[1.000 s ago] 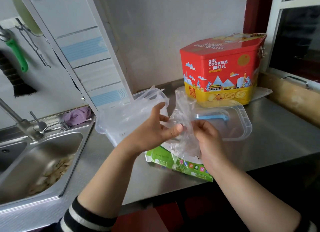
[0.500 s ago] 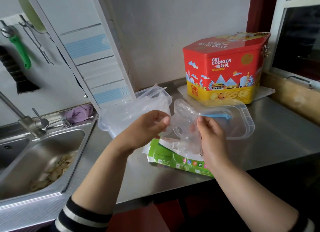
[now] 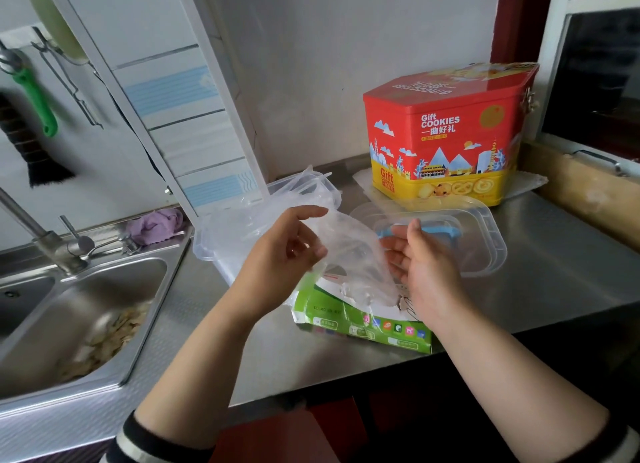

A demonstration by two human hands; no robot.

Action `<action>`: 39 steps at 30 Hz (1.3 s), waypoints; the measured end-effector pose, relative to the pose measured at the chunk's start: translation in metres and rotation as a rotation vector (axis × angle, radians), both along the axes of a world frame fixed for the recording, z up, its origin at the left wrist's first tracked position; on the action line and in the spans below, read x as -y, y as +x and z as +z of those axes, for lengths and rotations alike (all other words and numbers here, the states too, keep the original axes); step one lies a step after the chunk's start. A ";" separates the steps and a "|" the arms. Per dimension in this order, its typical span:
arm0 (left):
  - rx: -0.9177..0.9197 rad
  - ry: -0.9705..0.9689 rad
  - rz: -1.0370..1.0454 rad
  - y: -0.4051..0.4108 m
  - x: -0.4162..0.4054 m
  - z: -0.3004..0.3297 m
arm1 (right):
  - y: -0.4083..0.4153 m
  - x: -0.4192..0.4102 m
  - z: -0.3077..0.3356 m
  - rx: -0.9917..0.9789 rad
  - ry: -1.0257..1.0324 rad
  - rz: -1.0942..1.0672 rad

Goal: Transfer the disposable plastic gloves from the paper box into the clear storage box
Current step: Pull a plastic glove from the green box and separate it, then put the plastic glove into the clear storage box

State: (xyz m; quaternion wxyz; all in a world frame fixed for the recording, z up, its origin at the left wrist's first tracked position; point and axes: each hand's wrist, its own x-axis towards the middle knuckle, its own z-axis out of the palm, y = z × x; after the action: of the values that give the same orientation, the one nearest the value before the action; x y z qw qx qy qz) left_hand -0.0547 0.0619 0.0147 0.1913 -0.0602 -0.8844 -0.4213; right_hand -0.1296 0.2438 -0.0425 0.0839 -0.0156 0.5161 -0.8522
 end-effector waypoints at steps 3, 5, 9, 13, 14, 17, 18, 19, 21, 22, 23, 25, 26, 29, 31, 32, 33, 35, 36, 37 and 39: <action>-0.061 -0.101 -0.049 0.002 -0.009 0.001 | -0.006 0.002 0.015 -0.026 0.344 0.186; -0.084 -0.128 -0.063 0.002 -0.012 0.001 | -0.010 0.002 0.028 -0.078 0.405 0.296; -0.108 -0.157 -0.062 0.000 -0.013 0.003 | -0.022 -0.002 0.040 -0.214 0.375 0.458; -0.102 -0.163 -0.027 0.001 -0.012 0.004 | -0.028 -0.004 0.039 -0.251 0.267 0.466; -0.097 -0.160 -0.022 0.001 -0.011 0.003 | -0.029 -0.005 0.039 -0.249 0.250 0.429; -0.045 -0.145 -0.006 0.002 -0.006 0.001 | -0.029 -0.006 0.042 -0.413 0.357 0.219; -0.024 -0.137 -0.008 0.003 -0.006 0.000 | -0.030 -0.007 0.042 -0.512 0.474 0.126; -0.010 -0.130 -0.013 0.004 -0.006 0.000 | -0.030 -0.006 0.042 -0.601 0.576 0.045; 0.005 -0.090 -0.026 0.007 -0.006 0.001 | -0.031 -0.004 0.043 -0.700 0.644 -0.076; 0.011 -0.061 -0.025 0.009 -0.006 0.002 | -0.031 -0.003 0.045 -0.717 0.624 -0.117; 0.019 -0.035 -0.014 0.010 -0.004 0.003 | -0.032 -0.003 0.046 -0.711 0.580 -0.138; 0.042 -0.006 0.012 0.011 0.000 0.004 | -0.034 -0.001 0.048 -0.681 0.488 -0.132; 0.056 -0.008 0.016 0.011 0.002 0.004 | -0.035 -0.001 0.048 -0.680 0.468 -0.128; 0.132 -0.083 0.018 0.011 0.009 0.009 | -0.034 0.002 0.045 -0.721 0.461 -0.142; 0.229 -0.204 0.048 0.012 0.012 0.016 | -0.033 0.003 0.043 -0.764 0.450 -0.148; 0.247 -0.268 0.085 0.012 0.012 0.021 | -0.032 0.004 0.043 -0.789 0.448 -0.150; 0.213 -0.306 0.126 0.011 0.010 0.026 | -0.031 0.004 0.043 -0.815 0.446 -0.150; 0.052 -0.254 0.138 0.007 -0.004 0.038 | -0.027 0.006 0.043 -0.863 0.448 -0.134; 0.011 -0.218 0.103 0.000 -0.013 0.044 | -0.025 0.008 0.043 -0.877 0.450 -0.119; 0.026 -0.201 0.058 -0.007 -0.024 0.049 | -0.023 0.009 0.043 -0.882 0.452 -0.100; 0.153 -0.279 0.004 -0.025 -0.039 0.055 | -0.020 0.011 0.043 -0.885 0.443 -0.080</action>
State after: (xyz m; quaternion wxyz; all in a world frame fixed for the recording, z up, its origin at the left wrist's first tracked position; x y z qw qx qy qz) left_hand -0.0798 0.1010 0.0700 0.1142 -0.0521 -0.9464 -0.2975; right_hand -0.1499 0.2324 0.0003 -0.1748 -0.3376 0.6713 -0.6363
